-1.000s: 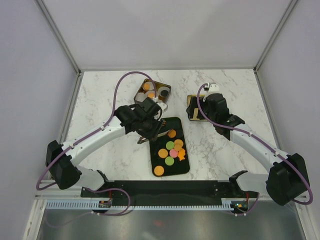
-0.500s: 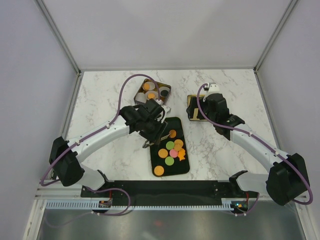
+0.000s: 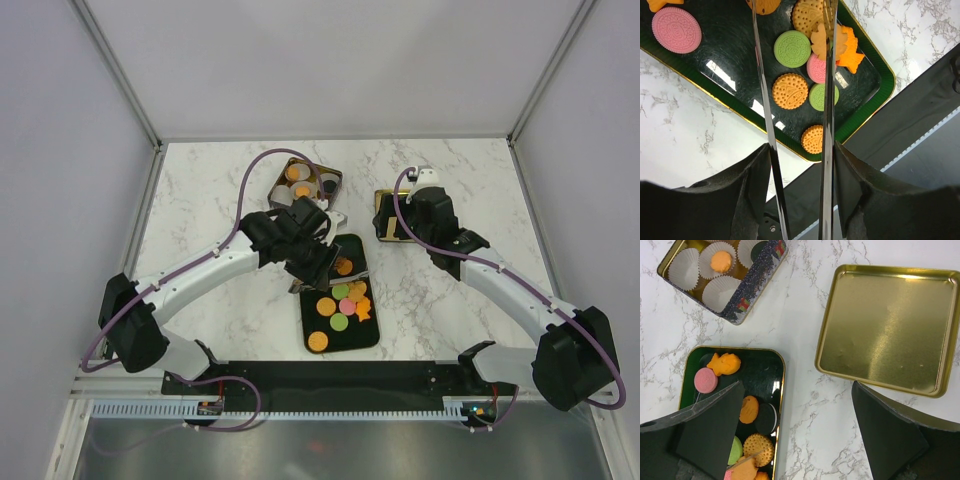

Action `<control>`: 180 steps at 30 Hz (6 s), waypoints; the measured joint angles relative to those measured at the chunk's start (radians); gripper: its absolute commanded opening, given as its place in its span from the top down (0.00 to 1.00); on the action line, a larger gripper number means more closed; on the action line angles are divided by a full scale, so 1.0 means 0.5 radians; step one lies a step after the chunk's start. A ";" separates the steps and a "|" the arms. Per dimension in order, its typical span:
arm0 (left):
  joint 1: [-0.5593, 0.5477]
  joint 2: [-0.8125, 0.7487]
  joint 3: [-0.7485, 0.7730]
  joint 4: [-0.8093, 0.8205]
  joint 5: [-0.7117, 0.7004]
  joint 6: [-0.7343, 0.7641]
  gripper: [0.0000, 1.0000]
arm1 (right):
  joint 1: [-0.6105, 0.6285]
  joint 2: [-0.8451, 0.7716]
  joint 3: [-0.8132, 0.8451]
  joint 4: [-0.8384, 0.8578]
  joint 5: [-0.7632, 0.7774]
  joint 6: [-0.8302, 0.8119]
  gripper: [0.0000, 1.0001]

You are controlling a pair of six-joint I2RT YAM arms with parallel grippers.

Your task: Pack the cookies

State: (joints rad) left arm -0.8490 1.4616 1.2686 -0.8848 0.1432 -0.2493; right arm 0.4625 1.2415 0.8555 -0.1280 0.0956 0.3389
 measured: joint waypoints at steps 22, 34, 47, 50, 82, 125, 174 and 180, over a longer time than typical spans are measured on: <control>-0.002 -0.015 0.000 0.009 -0.117 -0.014 0.44 | 0.000 0.001 0.000 -0.002 -0.001 -0.001 0.02; -0.002 0.004 0.000 0.009 -0.143 -0.013 0.45 | 0.000 0.002 0.001 -0.001 -0.001 -0.006 0.02; 0.015 0.014 -0.021 0.014 -0.179 -0.013 0.45 | 0.000 0.002 0.000 -0.002 -0.002 -0.006 0.02; 0.033 0.013 -0.033 0.018 -0.179 -0.013 0.45 | 0.000 0.003 0.001 -0.002 -0.002 -0.006 0.02; 0.085 -0.042 -0.097 0.046 -0.177 -0.011 0.47 | 0.000 0.007 0.001 -0.002 -0.003 -0.006 0.02; 0.164 -0.060 -0.095 0.038 -0.230 -0.008 0.58 | 0.000 0.007 0.000 -0.002 -0.002 -0.006 0.02; 0.684 0.461 0.589 0.056 -0.409 0.054 0.55 | 0.000 0.007 0.001 -0.002 -0.024 -0.006 0.02; 0.684 0.464 0.565 0.064 -0.410 0.054 0.54 | 0.000 0.007 0.001 -0.002 -0.024 -0.006 0.02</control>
State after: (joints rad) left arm -0.5068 1.6936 1.5509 -0.8528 -0.0620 -0.2222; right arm 0.4625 1.2449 0.8558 -0.1287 0.0837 0.3359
